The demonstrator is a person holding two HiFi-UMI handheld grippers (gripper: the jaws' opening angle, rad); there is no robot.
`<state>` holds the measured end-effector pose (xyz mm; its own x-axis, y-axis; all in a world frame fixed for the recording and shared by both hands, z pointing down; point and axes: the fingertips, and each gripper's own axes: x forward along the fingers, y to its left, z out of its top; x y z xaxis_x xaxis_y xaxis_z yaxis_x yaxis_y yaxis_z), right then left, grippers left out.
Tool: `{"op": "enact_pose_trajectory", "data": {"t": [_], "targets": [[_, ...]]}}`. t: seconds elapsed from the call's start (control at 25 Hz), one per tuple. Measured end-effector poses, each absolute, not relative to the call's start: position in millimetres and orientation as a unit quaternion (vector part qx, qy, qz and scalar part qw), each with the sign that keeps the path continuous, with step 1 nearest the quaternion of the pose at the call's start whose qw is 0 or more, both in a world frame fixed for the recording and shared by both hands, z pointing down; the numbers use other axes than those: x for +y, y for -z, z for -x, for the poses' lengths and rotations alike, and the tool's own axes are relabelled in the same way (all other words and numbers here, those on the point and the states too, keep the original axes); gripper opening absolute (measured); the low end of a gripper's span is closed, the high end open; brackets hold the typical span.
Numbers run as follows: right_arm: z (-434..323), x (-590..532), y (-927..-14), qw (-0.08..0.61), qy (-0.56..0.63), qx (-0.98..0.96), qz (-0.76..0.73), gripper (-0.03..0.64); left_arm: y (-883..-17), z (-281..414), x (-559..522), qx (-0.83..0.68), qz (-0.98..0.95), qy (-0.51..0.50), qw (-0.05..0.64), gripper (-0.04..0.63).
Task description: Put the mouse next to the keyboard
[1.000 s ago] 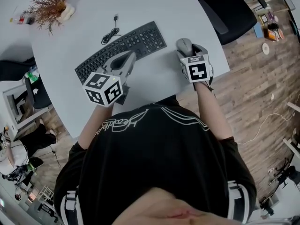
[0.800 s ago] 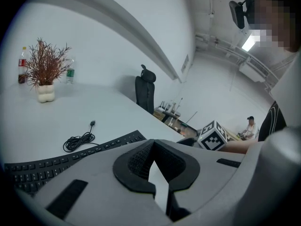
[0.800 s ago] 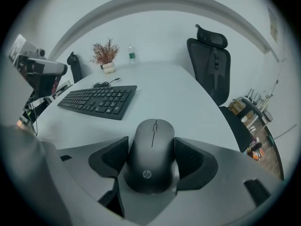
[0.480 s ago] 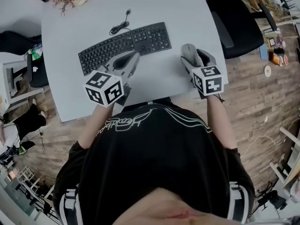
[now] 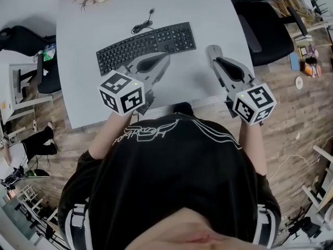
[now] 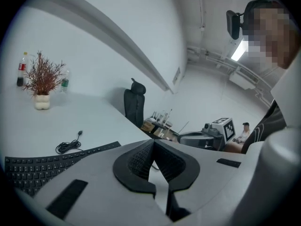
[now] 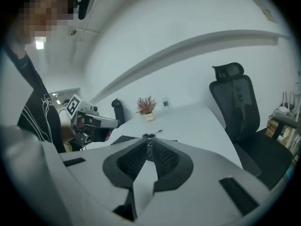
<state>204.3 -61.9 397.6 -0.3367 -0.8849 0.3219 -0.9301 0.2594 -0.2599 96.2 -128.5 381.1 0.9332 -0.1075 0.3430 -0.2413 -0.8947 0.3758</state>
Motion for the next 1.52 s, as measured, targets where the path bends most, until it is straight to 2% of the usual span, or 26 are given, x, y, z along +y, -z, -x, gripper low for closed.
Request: {"op": "enact_pose_trajectory", "data": {"t": [0.04,0.16,0.4,0.8,1.52], "targets": [[-199,-56,-392,0.054,-0.2,-0.791,-0.576,0.032,-375,-94,-122,-0.082,-0.963,-0.155,0.207,0.008],[-164,-38,-374,0.04,-0.198,-0.808,-0.554,0.018,-362,-80,-99,-0.051,-0.968,-0.152,0.194,0.008],[-80,0,-361,0.038,-0.192,-0.814,-0.547,0.018,-346,-25,-51,0.005,-0.972,-0.152,0.177,0.008],[18,56,-349,0.031,-0.181,-0.774,-0.606,0.018,-332,71,8,0.038,-0.976,-0.142,0.159,0.008],[52,115,-338,-0.008,-0.189,-0.733,-0.654,0.015,-321,113,66,0.079,-0.979,-0.123,0.144,0.008]]}}
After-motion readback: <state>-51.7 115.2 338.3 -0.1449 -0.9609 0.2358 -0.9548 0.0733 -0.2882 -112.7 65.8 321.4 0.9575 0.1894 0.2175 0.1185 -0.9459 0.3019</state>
